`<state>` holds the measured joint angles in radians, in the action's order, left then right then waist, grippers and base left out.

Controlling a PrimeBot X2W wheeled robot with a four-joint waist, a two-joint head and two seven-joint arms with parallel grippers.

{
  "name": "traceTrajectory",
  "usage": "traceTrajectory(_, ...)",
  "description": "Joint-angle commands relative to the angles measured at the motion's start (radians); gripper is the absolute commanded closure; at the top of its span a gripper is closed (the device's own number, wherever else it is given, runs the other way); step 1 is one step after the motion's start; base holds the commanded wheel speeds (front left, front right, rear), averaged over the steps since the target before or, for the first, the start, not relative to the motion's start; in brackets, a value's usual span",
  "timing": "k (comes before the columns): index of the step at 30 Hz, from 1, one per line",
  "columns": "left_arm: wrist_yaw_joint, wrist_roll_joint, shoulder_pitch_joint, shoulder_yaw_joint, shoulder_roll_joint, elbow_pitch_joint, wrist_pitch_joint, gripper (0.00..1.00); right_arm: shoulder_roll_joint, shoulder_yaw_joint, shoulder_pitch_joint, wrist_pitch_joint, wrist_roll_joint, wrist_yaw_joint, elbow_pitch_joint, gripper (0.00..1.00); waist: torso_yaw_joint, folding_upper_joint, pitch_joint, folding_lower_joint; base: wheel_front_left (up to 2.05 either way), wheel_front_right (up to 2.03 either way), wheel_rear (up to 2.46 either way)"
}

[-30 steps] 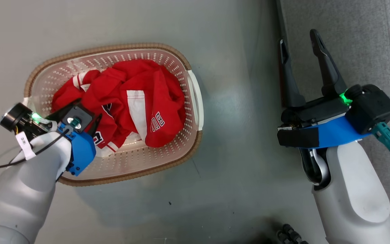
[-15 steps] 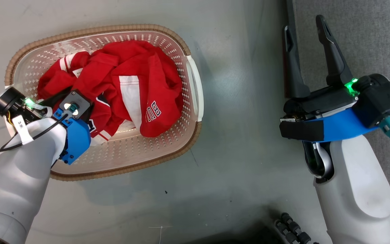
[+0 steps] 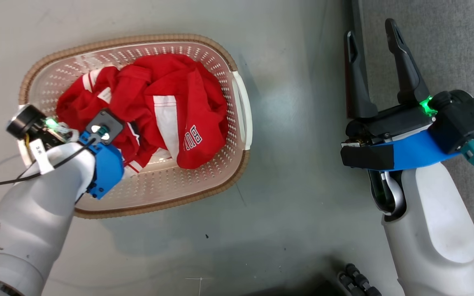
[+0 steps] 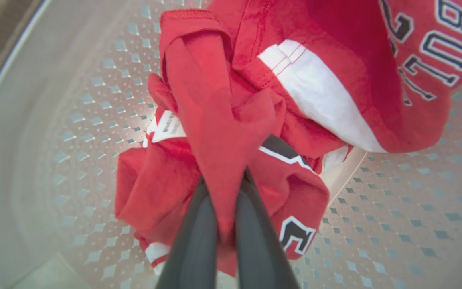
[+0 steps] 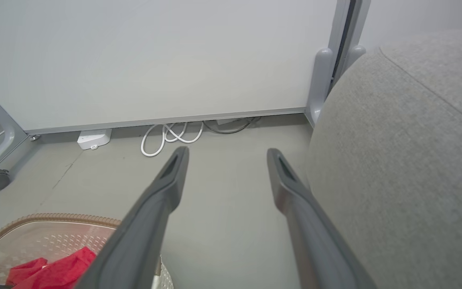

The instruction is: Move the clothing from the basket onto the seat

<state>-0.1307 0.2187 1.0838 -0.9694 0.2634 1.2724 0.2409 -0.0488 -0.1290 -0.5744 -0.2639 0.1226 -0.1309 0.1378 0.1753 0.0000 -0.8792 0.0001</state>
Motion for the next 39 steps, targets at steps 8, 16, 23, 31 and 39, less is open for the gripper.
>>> traceTrajectory(8, 0.001, 0.047, -0.027, -0.022, -0.025, -0.120, 0.027, 1.00, -0.003, 0.009, 0.019, -0.001, -0.023, 0.000, 0.022, 0.00, -0.041, 0.0000, 0.088, -0.0001, 0.00, 0.00, 0.00)
traceTrajectory(16, 0.015, 0.054, -0.096, 0.016, -0.011, -0.291, 0.026, 1.00, -0.003, 0.017, 0.052, -0.001, -0.037, 0.000, 0.048, 0.00, -0.073, 0.0000, 0.184, -0.0001, 0.00, 0.00, 0.00)
traceTrajectory(23, 0.036, 0.049, -0.186, 0.081, -0.008, -0.476, 0.026, 1.00, -0.003, 0.024, 0.099, -0.001, -0.053, 0.000, 0.074, 0.00, -0.108, 0.0000, 0.290, -0.0001, 0.00, 0.00, 0.00)
traceTrajectory(31, 0.057, 0.036, -0.284, 0.163, -0.014, -0.630, 0.026, 1.00, -0.003, 0.026, 0.161, -0.001, -0.063, 0.000, 0.103, 0.00, -0.135, 0.0000, 0.425, -0.0001, 0.00, 0.00, 0.00)
traceTrajectory(39, 0.052, 0.018, -0.353, 0.231, -0.043, -0.722, 0.026, 1.00, -0.003, 0.032, 0.246, -0.001, -0.058, 0.000, 0.133, 0.00, -0.154, 0.0000, 0.564, -0.0001, 0.00, 0.00, 0.00)
